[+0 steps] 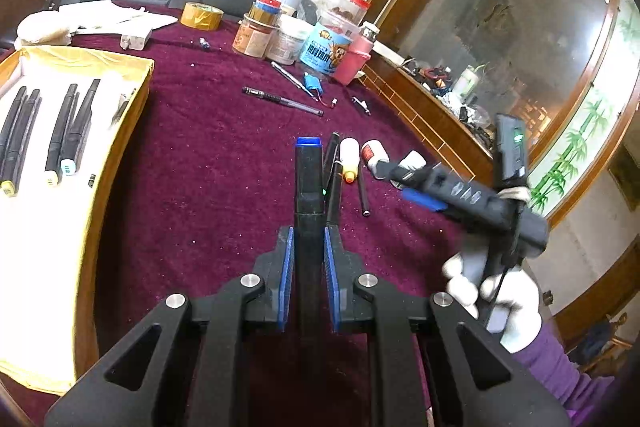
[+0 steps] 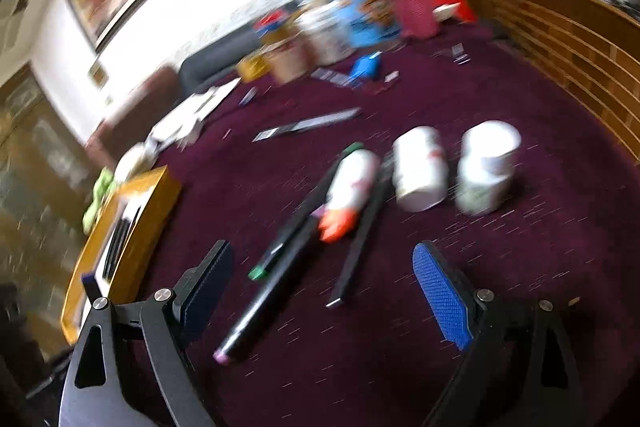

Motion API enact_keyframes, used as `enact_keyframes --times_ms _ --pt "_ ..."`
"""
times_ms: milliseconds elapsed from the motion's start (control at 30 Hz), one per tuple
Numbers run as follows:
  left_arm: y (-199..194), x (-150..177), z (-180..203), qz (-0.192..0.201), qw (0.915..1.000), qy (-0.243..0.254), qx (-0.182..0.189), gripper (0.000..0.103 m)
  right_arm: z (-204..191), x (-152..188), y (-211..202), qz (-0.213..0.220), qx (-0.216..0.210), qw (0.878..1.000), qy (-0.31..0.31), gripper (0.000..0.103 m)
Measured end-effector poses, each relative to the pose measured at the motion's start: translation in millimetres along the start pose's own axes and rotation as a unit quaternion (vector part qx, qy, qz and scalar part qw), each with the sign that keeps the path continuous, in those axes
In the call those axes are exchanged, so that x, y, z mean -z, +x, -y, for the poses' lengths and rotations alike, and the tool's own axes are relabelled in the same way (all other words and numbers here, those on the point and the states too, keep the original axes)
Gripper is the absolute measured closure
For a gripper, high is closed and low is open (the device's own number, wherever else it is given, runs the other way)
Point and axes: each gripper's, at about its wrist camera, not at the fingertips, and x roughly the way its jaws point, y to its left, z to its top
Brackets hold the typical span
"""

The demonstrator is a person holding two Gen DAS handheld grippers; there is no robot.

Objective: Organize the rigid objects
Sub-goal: 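Grasp a pink-ended black marker with right while left carries its marker to the tray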

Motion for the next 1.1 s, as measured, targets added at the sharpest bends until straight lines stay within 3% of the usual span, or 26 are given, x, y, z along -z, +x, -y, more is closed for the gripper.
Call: enact_keyframes --times_ms 67,133,233,300,467,767,867,933,1100 --pt "-6.9 -0.1 -1.7 0.008 1.0 -0.001 0.001 0.091 -16.8 8.7 12.4 -0.018 0.004 1.0 -0.024 0.019" --pt "-15.1 -0.6 -4.1 0.017 0.9998 -0.004 0.002 0.091 -30.9 15.3 25.3 -0.036 0.012 0.998 -0.045 0.029" --pt "-24.4 -0.3 -8.8 0.026 0.9996 -0.011 0.004 0.091 -44.3 22.1 44.3 -0.069 0.029 0.995 -0.064 0.052" --pt "-29.5 -0.2 -12.2 0.031 0.9994 -0.015 0.005 0.091 -48.6 24.2 48.9 -0.064 0.057 0.993 -0.08 0.075" --pt "-41.9 -0.9 -21.5 0.043 0.9987 -0.027 0.011 0.091 -35.7 27.3 39.2 -0.073 0.054 0.994 -0.053 0.083" --pt "-61.7 -3.9 -32.8 0.052 0.9973 -0.047 0.019 0.091 -40.6 13.1 53.7 -0.065 0.078 0.993 -0.065 0.082" --pt "-87.5 -12.0 -52.5 0.069 0.9946 -0.074 0.027 0.091 -29.4 10.3 51.4 -0.074 0.052 0.995 -0.036 0.088" --pt "-105.5 -17.3 -71.9 0.076 0.9926 -0.092 0.024 0.091 -14.8 9.2 45.6 -0.087 -0.001 0.996 0.008 0.09" --pt "-131.0 -32.6 -122.2 0.07 0.99 -0.114 -0.042 0.091 2.8 11.3 21.1 -0.094 -0.142 0.981 0.098 0.09"
